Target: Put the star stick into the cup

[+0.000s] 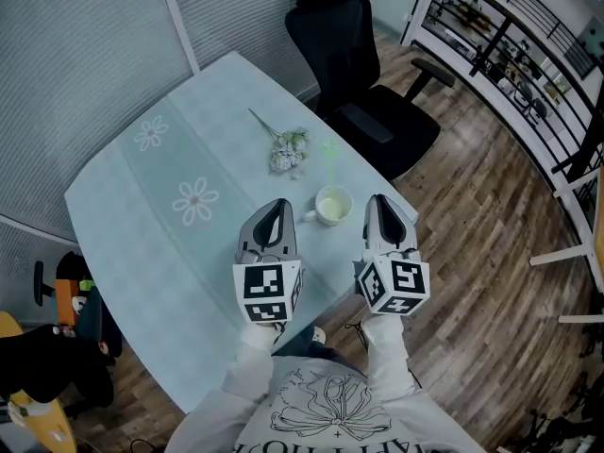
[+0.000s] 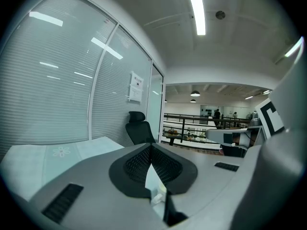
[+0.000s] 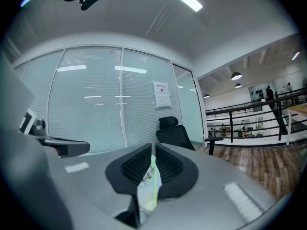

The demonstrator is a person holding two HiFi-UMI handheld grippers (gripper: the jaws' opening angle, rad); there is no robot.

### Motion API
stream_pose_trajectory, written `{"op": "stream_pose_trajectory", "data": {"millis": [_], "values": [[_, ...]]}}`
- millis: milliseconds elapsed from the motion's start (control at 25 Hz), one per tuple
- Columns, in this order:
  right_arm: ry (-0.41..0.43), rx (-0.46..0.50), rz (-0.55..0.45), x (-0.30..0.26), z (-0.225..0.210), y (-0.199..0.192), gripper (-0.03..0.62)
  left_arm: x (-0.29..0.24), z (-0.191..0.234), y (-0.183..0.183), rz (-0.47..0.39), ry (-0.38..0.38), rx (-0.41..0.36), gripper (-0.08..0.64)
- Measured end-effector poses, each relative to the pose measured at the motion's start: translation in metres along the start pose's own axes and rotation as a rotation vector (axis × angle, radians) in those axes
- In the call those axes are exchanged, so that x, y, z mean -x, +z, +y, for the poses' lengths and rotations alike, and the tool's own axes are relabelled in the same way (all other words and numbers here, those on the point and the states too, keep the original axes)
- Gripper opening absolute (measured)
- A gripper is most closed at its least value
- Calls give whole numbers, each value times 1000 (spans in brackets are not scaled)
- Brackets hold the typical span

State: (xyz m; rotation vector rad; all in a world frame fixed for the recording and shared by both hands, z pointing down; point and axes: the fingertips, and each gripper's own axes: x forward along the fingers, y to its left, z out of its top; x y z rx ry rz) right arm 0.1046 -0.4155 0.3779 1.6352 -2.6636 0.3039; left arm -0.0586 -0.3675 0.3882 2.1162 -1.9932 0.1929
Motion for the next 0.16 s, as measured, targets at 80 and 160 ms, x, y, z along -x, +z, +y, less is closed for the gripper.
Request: {"op": "stream_pose_trajectory", "data": {"millis": [80, 160], "values": [[0, -1, -2, 2, 1, 2, 37, 2, -1, 2, -3, -1, 2, 6], [0, -1, -3, 4, 3, 3, 38, 4, -1, 3, -4, -2, 5, 6]]}}
